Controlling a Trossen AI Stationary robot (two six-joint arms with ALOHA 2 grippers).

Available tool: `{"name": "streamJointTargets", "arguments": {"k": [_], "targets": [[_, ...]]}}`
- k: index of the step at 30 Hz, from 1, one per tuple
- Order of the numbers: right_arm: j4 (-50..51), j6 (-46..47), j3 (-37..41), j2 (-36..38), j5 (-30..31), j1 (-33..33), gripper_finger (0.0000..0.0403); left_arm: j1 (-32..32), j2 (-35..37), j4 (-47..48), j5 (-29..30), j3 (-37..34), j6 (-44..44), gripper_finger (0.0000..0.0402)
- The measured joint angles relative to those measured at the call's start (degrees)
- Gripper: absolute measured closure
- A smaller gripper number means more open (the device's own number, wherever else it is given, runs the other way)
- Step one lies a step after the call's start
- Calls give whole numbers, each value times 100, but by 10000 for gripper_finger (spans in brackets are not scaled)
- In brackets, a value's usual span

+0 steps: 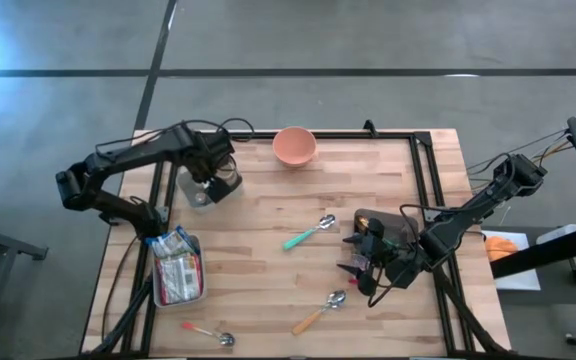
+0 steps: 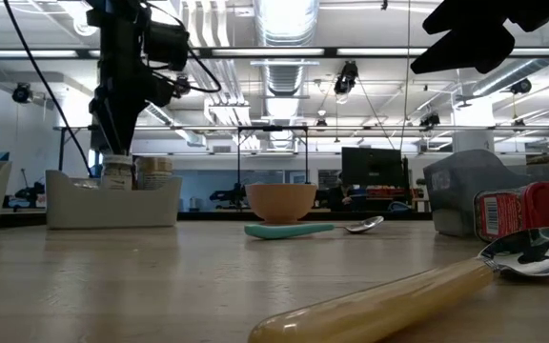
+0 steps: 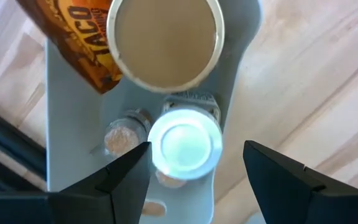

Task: Pick & Place Food Item
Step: Put the light blue spoon into the black bin

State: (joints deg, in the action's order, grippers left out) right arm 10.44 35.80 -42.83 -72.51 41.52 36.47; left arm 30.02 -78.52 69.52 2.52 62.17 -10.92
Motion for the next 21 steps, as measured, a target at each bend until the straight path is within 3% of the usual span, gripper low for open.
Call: {"name": "streamJointTargets", "arguments": {"k": [6,12,21], "targets": [[1,-1,0,0,0,0,69,0,0,514,-2,357,-4,146],[1,-1,0,0,1,0,69,-261,7,519,-197,678,-563,146],[2,-25,0,0,-10,0,69,-1835,-32,-959,-147,691,-1047,146]]}}
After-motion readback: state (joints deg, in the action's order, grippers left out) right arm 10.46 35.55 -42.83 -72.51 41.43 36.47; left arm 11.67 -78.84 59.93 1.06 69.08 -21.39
